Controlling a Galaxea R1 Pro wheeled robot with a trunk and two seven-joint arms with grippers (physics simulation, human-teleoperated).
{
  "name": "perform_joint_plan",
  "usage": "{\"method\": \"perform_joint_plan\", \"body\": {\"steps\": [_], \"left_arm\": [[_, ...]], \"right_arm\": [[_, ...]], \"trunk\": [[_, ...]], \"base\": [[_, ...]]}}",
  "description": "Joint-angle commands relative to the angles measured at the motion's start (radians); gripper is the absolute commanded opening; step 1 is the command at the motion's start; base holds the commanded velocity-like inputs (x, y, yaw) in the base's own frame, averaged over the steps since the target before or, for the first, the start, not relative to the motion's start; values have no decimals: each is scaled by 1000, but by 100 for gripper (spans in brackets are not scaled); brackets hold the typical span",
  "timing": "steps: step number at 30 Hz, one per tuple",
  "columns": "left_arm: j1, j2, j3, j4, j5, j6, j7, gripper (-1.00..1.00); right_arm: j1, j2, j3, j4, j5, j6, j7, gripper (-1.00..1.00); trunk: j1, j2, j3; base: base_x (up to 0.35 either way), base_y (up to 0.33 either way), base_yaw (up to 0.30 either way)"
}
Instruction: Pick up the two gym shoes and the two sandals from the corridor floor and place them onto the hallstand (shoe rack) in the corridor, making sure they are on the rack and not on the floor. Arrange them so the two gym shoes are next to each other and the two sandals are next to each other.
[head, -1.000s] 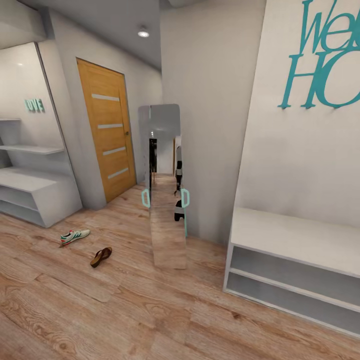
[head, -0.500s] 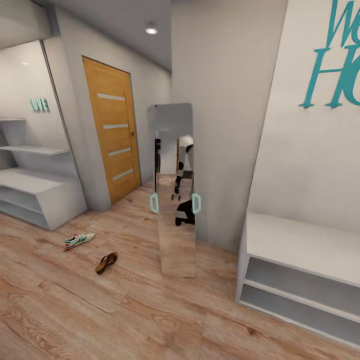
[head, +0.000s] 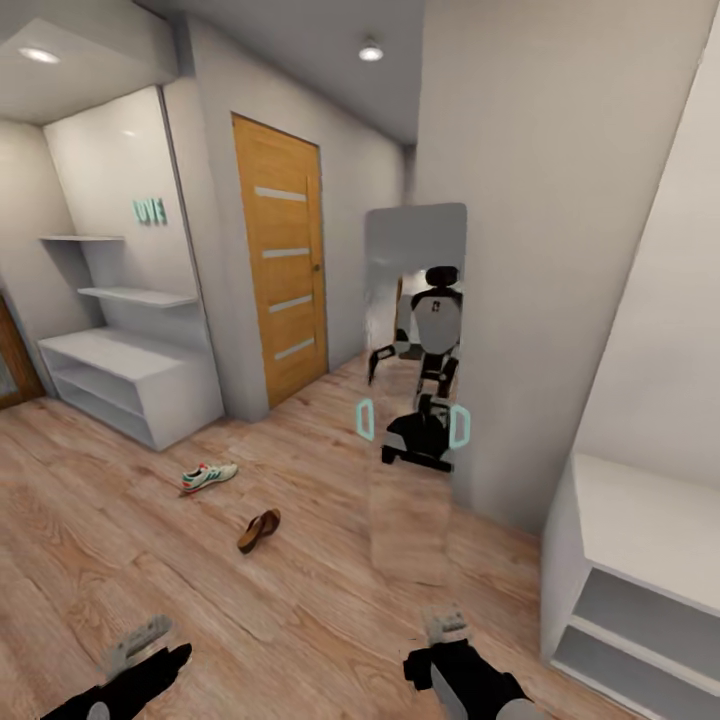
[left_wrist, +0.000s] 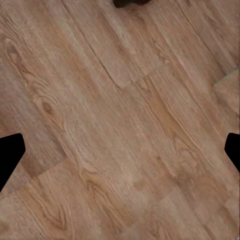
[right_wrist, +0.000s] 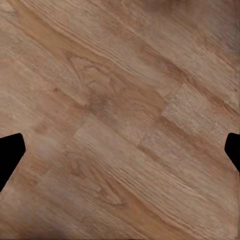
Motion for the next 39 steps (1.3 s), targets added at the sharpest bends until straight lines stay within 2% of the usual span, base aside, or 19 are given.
{"method": "perform_joint_plan", "body": {"steps": [1,2,3,4,7,10,11,15,19,21,28,39], "left_arm": [[0,-7,15,-15,17,10,3,100],[-1,-14,26,-27,37,18,6,100],[-1,-32,48,-48,103,28,26,100],[-1,-36,52,-51,124,28,37,100],[-1,-50,56,-56,168,17,72,100],[0,-67,57,-60,190,-13,105,100],[15,-81,59,-57,207,-90,135,100],[55,-85,59,-63,214,-180,143,100],[82,-91,53,-86,217,-232,145,100],[107,-95,39,-120,218,-246,145,100],[157,-98,-8,-180,217,-258,150,100],[169,-95,-26,-190,218,-259,152,100]], "right_arm": [[-12,0,0,-17,-1,13,0,100],[-21,0,0,-37,0,23,0,100],[-36,0,2,-99,0,42,0,100],[-38,0,3,-117,0,46,0,100],[-44,0,15,-153,2,56,0,100],[-49,0,45,-179,2,61,1,100],[-52,0,81,-247,0,78,1,100],[-50,0,94,-322,0,157,2,100],[-48,0,100,-359,-1,207,2,100],[-47,0,102,-369,-1,218,2,100],[-46,0,114,-378,-1,227,3,100],[-47,0,109,-378,-12,237,-1,100]], "trunk": [[0,0,0],[0,0,0],[0,0,0],[0,0,0],[0,0,0],[0,0,0],[0,0,0],[0,0,0],[0,0,0],[0,0,0],[0,0,0],[0,0,0]], "base": [[301,157,284],[303,153,284],[307,147,285],[307,147,285],[307,149,285],[306,151,285],[305,155,285],[312,138,285],[328,96,286],[335,50,287],[338,18,287],[287,148,287]]}}
